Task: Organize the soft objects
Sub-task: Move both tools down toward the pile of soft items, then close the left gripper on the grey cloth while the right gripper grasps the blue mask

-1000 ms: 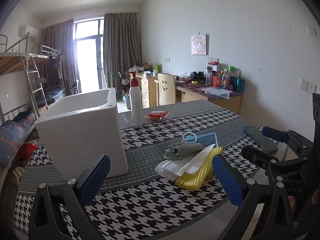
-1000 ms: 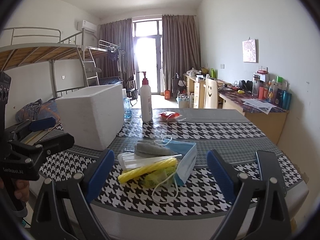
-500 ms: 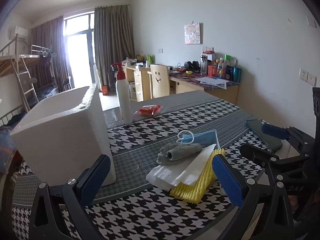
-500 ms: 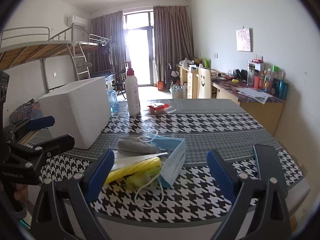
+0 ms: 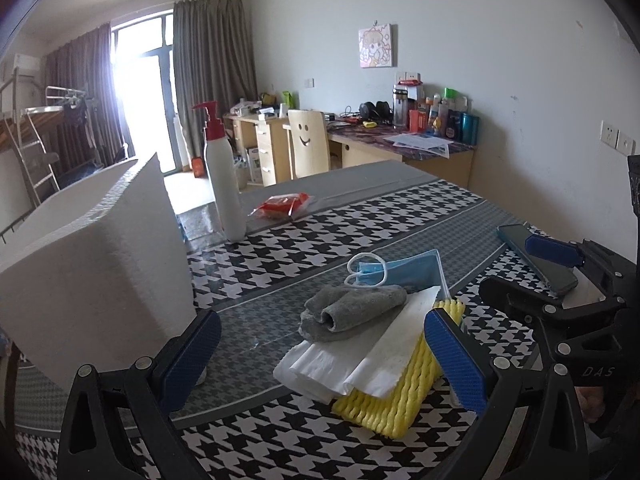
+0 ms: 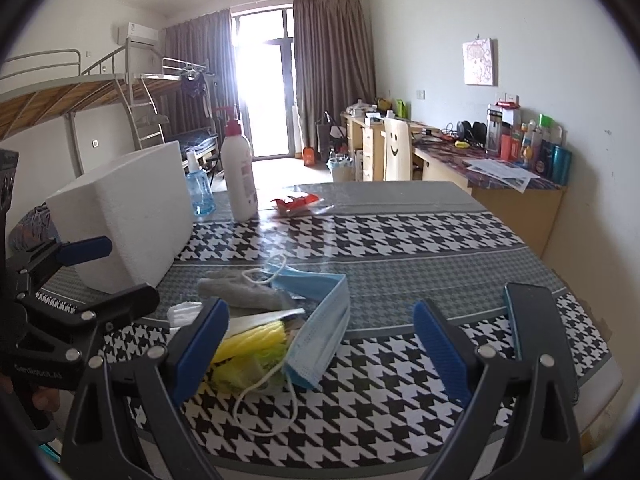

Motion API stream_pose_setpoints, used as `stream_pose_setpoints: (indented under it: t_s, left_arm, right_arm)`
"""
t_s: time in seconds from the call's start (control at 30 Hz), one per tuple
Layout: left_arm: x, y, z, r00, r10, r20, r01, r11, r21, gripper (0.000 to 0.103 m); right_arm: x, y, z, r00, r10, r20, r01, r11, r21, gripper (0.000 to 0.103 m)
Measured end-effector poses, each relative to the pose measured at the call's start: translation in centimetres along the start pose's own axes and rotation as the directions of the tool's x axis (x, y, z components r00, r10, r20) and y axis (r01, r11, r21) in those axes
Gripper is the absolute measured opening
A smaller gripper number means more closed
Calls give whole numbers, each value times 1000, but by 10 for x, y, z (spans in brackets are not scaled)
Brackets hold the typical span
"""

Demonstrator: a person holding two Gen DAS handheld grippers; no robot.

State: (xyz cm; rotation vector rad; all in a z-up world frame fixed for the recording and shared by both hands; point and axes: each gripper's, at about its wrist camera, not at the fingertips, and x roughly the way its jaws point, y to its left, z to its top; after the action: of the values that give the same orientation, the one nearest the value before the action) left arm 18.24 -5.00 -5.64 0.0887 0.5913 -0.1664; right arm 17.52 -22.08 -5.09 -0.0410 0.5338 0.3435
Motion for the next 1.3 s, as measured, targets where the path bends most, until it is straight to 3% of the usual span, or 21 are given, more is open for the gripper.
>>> stream_pose_setpoints:
  t_s: [0.2,0.47,0.8,0.93,1.1,1.3]
  left_arm:
    - [20,-3,4,998,-37,-44,37,999,7,101]
    - [47,-2,4,990,-87,-113,89,996,15,86]
    - [67,-2,9,982,-119,-145,119,993,-3,83]
    - [78,0,8,973,-135,-187,134,991,-17,72]
    - [85,0,5,968,-132,-214,131,991,-18,68]
    - [85,0,4,963,-163,-213,161,987,-27,53]
  right_arm:
    - [10,-5,3,1000,-8,-24,9,1000,6,96]
    - [24,-14,5,998,-16,-60,17,1000,21,93]
    - [46,-22,7,993,-13,-120,17,999,33,85]
    - [48,-22,9,992,-18,-123,22,999,27,84]
    - [57,-24,10,987,-11,-158,17,999,37,76]
    - [68,-23,8,980,1,-199,6,999,38,63]
